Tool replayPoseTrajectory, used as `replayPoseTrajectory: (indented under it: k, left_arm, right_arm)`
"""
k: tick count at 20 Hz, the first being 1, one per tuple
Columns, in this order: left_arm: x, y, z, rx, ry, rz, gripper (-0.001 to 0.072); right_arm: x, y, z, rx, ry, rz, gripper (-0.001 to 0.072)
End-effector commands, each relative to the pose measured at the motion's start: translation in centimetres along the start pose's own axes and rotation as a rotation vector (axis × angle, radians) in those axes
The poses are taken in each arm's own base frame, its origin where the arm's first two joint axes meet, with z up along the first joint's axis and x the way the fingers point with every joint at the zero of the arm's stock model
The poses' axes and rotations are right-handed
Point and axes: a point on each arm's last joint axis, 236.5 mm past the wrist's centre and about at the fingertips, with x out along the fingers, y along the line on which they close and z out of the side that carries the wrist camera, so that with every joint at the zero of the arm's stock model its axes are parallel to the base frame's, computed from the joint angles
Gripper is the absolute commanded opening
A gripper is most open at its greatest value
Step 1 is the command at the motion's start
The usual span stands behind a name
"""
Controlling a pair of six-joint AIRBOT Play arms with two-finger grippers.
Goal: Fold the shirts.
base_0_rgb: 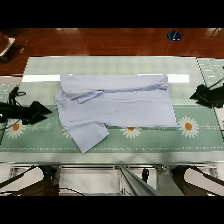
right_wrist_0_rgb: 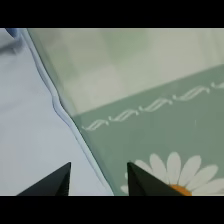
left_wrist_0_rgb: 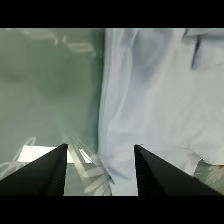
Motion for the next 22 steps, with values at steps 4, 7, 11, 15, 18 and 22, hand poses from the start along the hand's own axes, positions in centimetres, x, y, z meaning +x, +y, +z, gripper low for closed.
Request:
replayPoseTrajectory:
  k: [4, 7, 11, 15, 18, 22]
  left_arm:
    - [4.6, 0.1, -4.4, -0.167, 0.016, -0.126, 0.0505]
    - [6.3, -2.0, -4.0, -0.12, 0.004, -0.153, 0.0504]
    - [7.9, -3.8, -4.0, -0.065, 0.02, -0.152, 0.001]
    - [7.8, -4.3, -3.7, -0.034, 0.02, -0.159, 0.0017]
    - [7.8, -4.3, -3.7, -0.034, 0.02, -0.159, 0.0017]
    - [7.8, -4.3, -3.7, -0.034, 0.02, -0.159, 0.0017]
  right_arm:
    - [3.6, -1.1, -8.9, 0.105, 0.075, 0.063, 0.041]
    - [4.0, -1.3, -9.6, 0.109, 0.093, 0.06, 0.0405]
    - [4.0, -2.1, -10.2, 0.101, 0.118, 0.024, 0.0405]
    - [4.0, -2.4, -11.3, 0.108, 0.167, 0.01, 0.0405]
    - [4.8, -2.2, -13.4, 0.106, 0.281, 0.032, 0.0405]
    - [6.5, -0.2, -12.4, 0.153, 0.269, 0.126, 0.0405]
